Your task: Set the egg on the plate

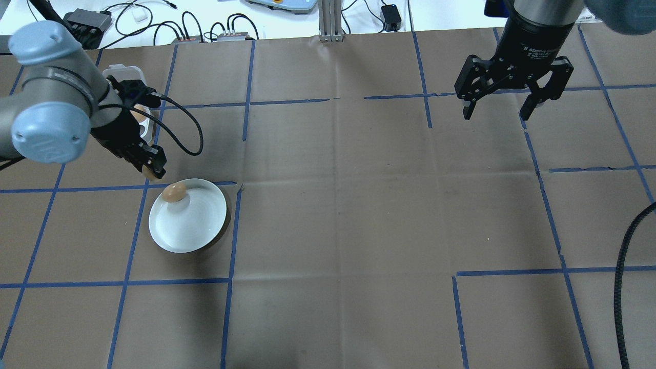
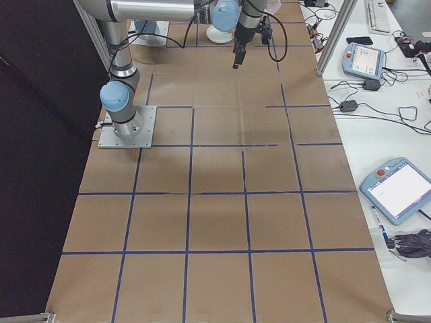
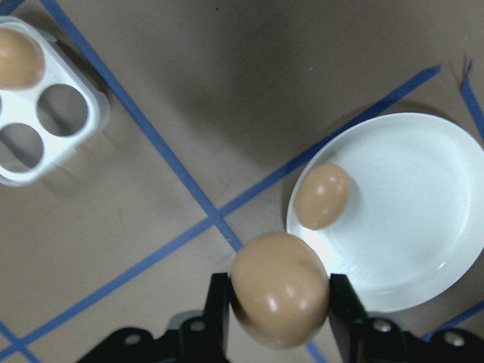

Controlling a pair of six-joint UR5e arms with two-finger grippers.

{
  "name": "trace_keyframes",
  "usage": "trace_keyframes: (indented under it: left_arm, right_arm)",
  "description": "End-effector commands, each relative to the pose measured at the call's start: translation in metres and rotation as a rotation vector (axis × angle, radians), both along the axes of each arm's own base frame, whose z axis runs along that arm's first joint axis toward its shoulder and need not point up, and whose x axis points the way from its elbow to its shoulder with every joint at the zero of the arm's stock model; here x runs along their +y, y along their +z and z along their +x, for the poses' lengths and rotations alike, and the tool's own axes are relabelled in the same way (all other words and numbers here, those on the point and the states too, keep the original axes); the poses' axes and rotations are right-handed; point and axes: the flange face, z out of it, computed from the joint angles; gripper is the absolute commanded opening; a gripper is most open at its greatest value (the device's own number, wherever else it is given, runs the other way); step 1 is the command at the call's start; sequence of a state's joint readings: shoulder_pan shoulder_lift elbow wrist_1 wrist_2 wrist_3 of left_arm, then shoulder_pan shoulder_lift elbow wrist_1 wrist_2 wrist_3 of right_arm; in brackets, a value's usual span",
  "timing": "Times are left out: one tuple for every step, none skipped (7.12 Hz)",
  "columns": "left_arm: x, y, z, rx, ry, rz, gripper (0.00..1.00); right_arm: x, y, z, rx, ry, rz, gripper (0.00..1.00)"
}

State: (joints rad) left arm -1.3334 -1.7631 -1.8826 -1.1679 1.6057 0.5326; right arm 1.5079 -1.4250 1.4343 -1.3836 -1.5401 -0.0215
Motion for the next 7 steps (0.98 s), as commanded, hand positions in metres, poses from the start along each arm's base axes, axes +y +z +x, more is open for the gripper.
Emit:
trace_keyframes:
  left_arm:
    - [0.023, -0.058, -0.018, -0.005, 0.158, -0.056, 0.35]
    - [0.023, -0.076, -0.024, 0.015, 0.186, -0.059, 0.35]
    - [0.025, -0.077, -0.027, 0.017, 0.192, -0.061, 0.36]
    - [0.026, -0.073, -0.027, 0.017, 0.194, -0.067, 0.57]
    - [0.026, -0.069, -0.029, 0.013, 0.189, -0.076, 1.00]
    - [0.023, -0.059, -0.028, 0.000, 0.186, -0.096, 1.00]
    - [0.016, -0.043, -0.026, -0.005, 0.188, -0.126, 1.00]
  right_arm:
    - [0.000, 0.000, 0.000, 0.000, 0.000, 0.000, 1.00]
    - [0.000, 0.000, 0.000, 0.000, 0.000, 0.000, 1.00]
    - [0.000, 0.000, 0.000, 0.000, 0.000, 0.000, 1.00]
    - [0.000, 0.000, 0.000, 0.000, 0.000, 0.000, 1.00]
    - [0.000, 0.000, 0.000, 0.000, 0.000, 0.000, 1.00]
    - [0.000, 0.000, 0.000, 0.000, 0.000, 0.000, 1.00]
    - [0.000, 0.000, 0.000, 0.001, 0.000, 0.000, 1.00]
